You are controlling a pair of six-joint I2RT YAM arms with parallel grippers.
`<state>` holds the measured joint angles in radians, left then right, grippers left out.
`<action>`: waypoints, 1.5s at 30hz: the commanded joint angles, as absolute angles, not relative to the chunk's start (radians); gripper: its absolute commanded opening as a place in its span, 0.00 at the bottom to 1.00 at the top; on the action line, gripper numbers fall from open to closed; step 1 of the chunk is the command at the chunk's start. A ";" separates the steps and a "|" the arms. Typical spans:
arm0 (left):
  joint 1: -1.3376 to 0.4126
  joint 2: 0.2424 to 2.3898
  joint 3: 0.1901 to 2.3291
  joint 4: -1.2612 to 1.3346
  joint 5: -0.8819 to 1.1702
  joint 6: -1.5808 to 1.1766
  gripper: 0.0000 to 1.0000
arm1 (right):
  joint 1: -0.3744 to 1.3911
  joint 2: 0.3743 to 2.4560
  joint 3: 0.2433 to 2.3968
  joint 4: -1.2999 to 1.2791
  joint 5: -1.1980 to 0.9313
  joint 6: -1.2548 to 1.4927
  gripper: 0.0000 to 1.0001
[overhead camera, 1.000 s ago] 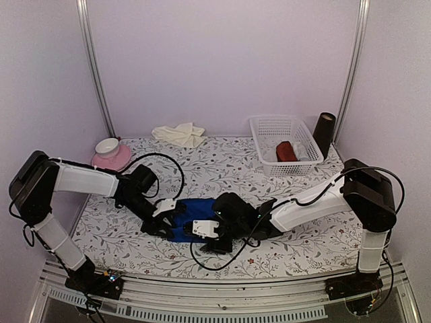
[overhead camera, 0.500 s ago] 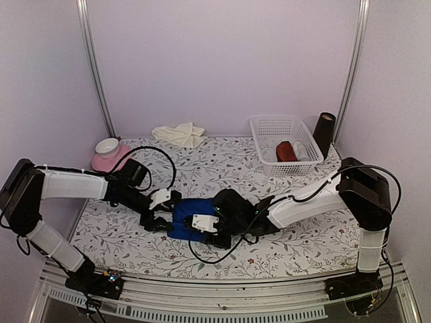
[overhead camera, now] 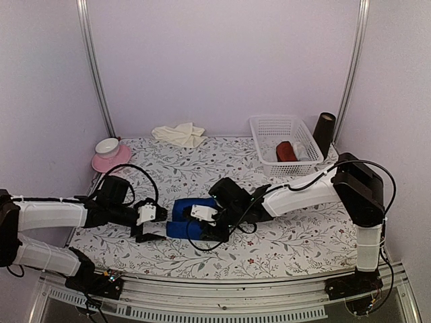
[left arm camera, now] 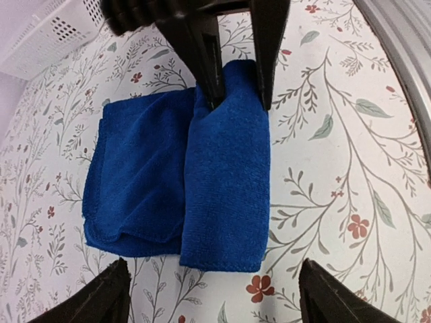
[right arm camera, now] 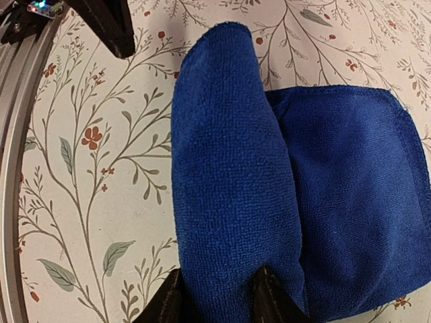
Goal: Roll the towels
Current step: Roll the towel at the center of the board.
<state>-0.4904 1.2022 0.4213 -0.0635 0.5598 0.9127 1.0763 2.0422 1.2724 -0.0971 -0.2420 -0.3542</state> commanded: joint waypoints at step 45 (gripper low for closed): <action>-0.737 1.073 0.243 0.211 0.416 1.104 0.90 | 0.998 2.148 1.391 -0.293 -0.454 -0.270 0.33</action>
<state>-0.7158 1.0370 0.2367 0.2680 0.3836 1.0740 1.0065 2.0998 1.3834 -0.2413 -0.4591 -0.2764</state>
